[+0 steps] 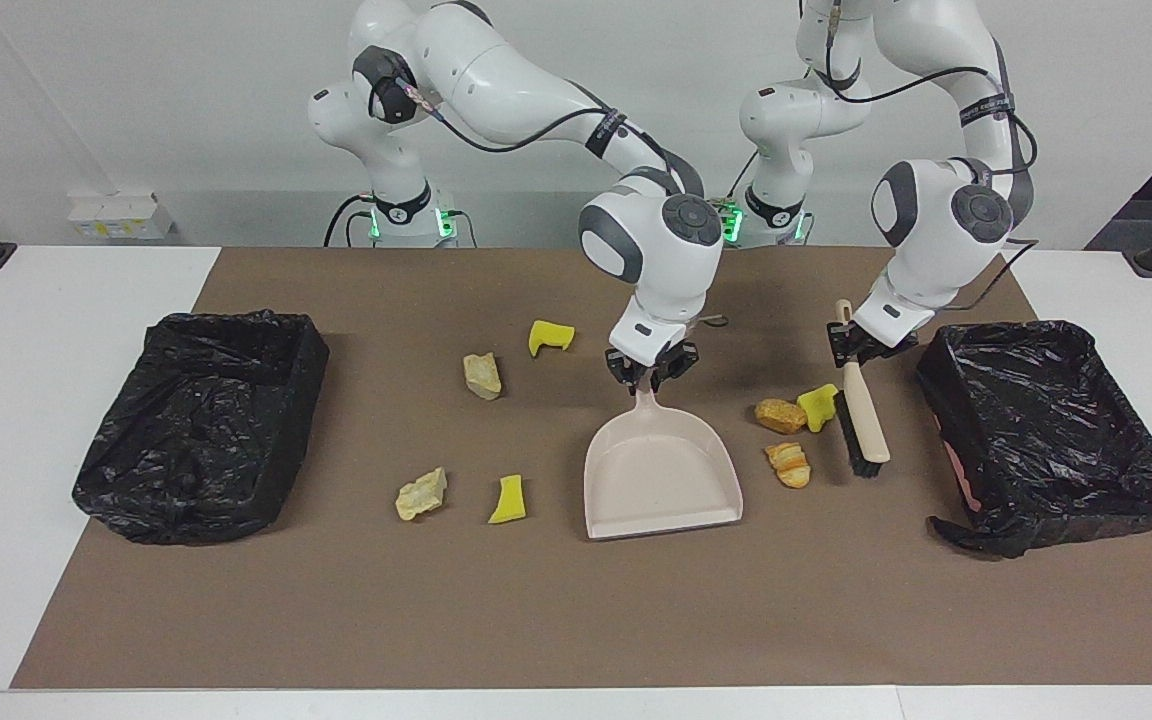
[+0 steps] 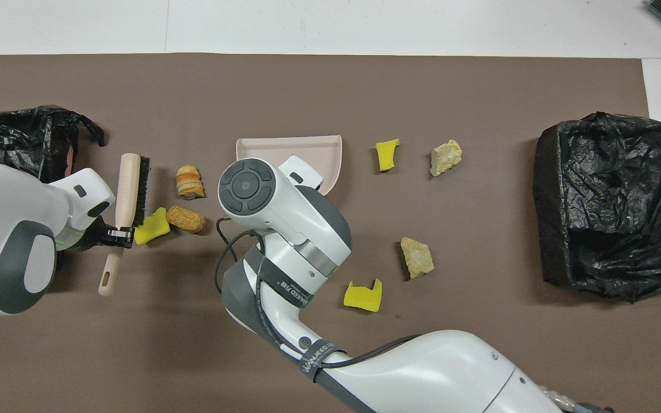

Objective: Sweep and dump trash in bin

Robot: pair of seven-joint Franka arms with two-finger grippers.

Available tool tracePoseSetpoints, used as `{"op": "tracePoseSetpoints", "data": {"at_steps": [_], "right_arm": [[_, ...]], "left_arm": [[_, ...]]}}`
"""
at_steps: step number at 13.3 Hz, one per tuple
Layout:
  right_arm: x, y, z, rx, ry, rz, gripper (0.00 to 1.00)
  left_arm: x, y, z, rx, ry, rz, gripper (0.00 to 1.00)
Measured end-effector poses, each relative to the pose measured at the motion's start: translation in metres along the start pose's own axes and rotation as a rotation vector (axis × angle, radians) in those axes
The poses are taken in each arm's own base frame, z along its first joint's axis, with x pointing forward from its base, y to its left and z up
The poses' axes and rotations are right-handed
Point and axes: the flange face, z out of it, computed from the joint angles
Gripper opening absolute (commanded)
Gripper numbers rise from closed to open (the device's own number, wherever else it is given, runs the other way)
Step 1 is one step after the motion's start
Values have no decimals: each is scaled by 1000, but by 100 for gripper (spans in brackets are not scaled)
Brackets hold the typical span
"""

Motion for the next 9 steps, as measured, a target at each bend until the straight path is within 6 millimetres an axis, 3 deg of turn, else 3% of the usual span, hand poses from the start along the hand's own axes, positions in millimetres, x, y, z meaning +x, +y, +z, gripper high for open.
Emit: {"op": "tracePoseSetpoints", "data": {"at_steps": [4,9], "right_arm": [[9,28,-10,-7,9,-226,0],[18,53,-4,-11,-5,-539,0]], "left_arm": [[-7,-24,6,-5,-45,-78,0],[-23,8,32,15,-123,-160,0]]}}
